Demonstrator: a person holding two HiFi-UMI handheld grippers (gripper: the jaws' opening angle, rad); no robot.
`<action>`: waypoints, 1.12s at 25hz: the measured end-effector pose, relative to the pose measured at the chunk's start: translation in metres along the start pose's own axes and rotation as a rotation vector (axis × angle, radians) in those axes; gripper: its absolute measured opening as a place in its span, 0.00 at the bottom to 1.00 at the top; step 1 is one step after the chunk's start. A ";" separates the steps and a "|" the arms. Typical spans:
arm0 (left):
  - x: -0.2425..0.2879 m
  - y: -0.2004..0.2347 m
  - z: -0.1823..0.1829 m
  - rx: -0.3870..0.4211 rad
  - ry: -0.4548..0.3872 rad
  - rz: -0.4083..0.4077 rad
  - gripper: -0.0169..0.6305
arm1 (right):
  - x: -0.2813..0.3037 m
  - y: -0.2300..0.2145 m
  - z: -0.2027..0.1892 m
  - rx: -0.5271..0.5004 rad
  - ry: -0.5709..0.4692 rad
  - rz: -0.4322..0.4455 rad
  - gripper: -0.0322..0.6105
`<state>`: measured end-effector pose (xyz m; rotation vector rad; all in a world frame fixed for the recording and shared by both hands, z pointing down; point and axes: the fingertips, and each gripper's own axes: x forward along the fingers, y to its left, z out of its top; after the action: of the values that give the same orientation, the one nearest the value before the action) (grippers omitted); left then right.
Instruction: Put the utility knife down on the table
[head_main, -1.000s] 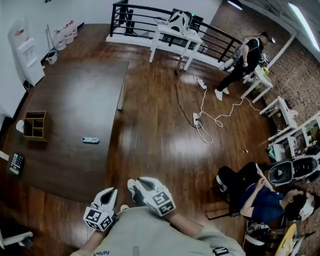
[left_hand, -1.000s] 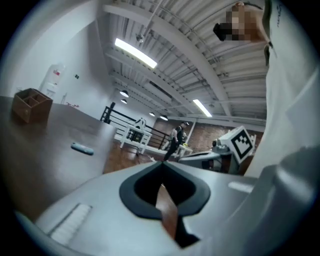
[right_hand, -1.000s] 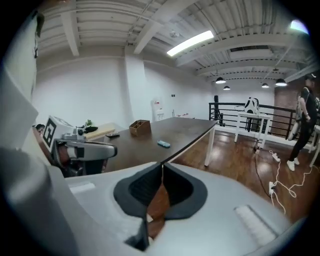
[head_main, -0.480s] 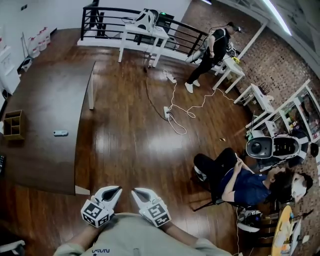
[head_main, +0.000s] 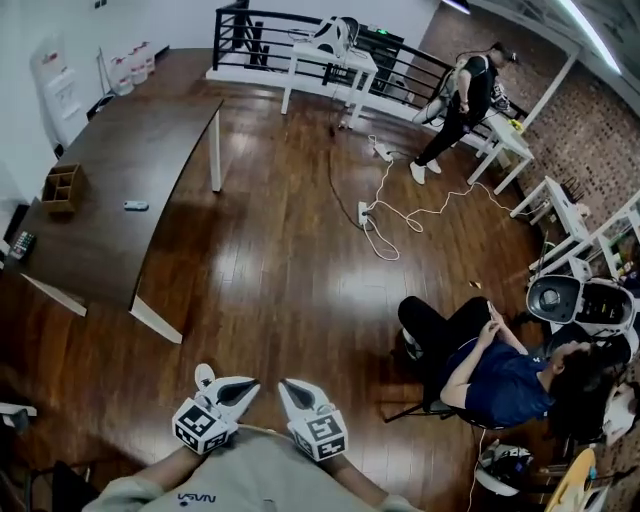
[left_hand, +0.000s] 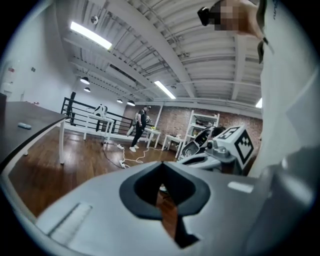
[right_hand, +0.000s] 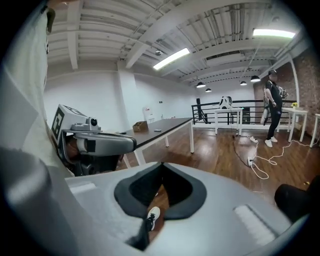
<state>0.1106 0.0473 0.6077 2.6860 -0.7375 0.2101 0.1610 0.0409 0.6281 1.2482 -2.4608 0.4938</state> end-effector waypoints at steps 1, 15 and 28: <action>-0.007 -0.002 -0.004 -0.003 0.012 0.034 0.03 | -0.006 0.003 -0.001 0.000 -0.017 0.012 0.05; -0.075 -0.053 0.018 0.131 -0.056 0.200 0.03 | -0.072 0.041 0.032 -0.008 -0.236 0.031 0.05; -0.199 -0.041 0.019 0.140 -0.197 0.370 0.03 | -0.041 0.168 0.049 -0.111 -0.206 0.176 0.05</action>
<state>-0.0368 0.1663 0.5326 2.7040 -1.3257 0.0893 0.0397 0.1413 0.5411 1.0929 -2.7455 0.2790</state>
